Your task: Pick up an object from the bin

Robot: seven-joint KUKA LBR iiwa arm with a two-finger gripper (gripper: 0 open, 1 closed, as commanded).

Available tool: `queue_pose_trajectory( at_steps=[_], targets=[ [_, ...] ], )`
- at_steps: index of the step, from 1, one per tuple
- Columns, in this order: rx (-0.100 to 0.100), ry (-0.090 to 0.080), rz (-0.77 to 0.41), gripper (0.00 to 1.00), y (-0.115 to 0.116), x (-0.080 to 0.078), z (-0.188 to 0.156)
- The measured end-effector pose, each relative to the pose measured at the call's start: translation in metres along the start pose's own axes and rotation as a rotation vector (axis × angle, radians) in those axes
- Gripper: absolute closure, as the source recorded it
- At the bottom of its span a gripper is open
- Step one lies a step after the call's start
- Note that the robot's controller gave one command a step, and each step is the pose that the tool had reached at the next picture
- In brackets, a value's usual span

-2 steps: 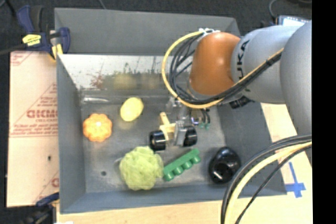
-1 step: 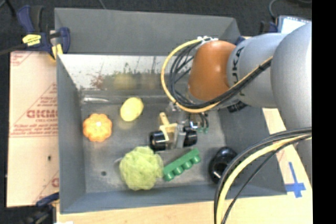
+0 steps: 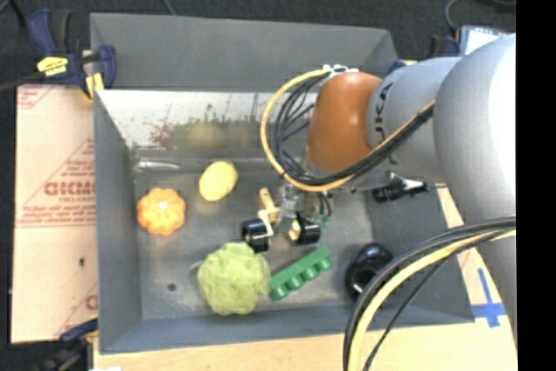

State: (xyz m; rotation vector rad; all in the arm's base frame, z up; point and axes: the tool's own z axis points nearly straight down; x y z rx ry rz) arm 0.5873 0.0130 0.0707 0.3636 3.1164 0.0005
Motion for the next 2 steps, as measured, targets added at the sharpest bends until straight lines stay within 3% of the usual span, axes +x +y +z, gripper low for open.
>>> queue_pose_trajectory(
  at_steps=[2],
  targets=[
    [0.0,0.001,0.0,1.0,-0.0004,0.0013,-0.0037]
  ],
)
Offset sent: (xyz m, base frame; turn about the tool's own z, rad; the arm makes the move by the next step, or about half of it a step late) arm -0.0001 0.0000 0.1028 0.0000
